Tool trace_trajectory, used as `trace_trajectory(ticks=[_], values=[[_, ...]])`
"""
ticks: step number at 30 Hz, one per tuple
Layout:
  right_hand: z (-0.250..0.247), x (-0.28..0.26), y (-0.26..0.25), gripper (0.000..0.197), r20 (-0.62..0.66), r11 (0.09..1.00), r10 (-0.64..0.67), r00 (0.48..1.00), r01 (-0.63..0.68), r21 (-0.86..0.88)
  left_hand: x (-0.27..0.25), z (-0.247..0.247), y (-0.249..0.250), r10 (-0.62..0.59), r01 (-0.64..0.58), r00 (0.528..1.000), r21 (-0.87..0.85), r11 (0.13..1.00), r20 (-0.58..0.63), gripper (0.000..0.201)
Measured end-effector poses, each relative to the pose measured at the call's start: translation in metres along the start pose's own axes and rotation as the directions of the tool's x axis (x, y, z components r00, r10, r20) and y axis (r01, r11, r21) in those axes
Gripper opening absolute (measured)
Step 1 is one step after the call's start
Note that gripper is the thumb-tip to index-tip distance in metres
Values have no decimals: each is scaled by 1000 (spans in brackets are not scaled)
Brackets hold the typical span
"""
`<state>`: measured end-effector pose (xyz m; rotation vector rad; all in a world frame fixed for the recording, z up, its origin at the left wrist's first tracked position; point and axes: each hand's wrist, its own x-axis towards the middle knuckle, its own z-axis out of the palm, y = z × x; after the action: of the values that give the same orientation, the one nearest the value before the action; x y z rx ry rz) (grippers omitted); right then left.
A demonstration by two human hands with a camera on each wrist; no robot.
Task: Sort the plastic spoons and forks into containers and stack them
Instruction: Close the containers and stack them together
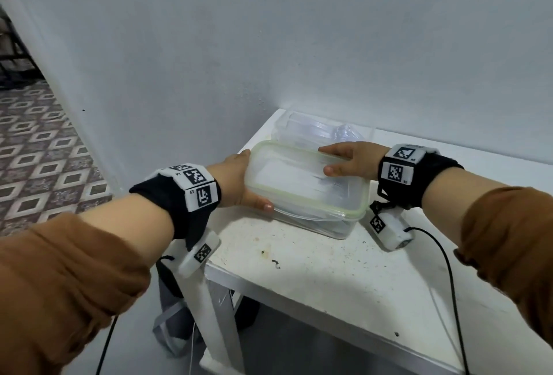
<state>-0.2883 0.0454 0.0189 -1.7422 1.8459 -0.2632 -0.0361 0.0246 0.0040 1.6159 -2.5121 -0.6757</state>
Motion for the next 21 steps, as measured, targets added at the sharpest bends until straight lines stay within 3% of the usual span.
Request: trace_trajectory(ticks=[10,14,17,19,21], values=[[1,-3,-1,67,-2,1000,25,1000,-25,-4,2,1,-2,-14,13,1000,-45,999,-8,99],[1,-9,-6,67,-7,998,25,1000,-25,-52,7,-2,-7,-1,1,999,22,1000,41,119],[-2,-12,-11,68,-17,990,35,999,-37,-137,16,-19,-15,13,-29,988,98,995,155,131],[-7,-14,-11,64,-7,984,47,999,-47,-170,17,-36,-14,4,-35,974,130,991,227,117],[-18,-14,-8,53,-34,986,66,997,-70,-149,22,-54,-12,-17,-9,971,109,994,240,85]])
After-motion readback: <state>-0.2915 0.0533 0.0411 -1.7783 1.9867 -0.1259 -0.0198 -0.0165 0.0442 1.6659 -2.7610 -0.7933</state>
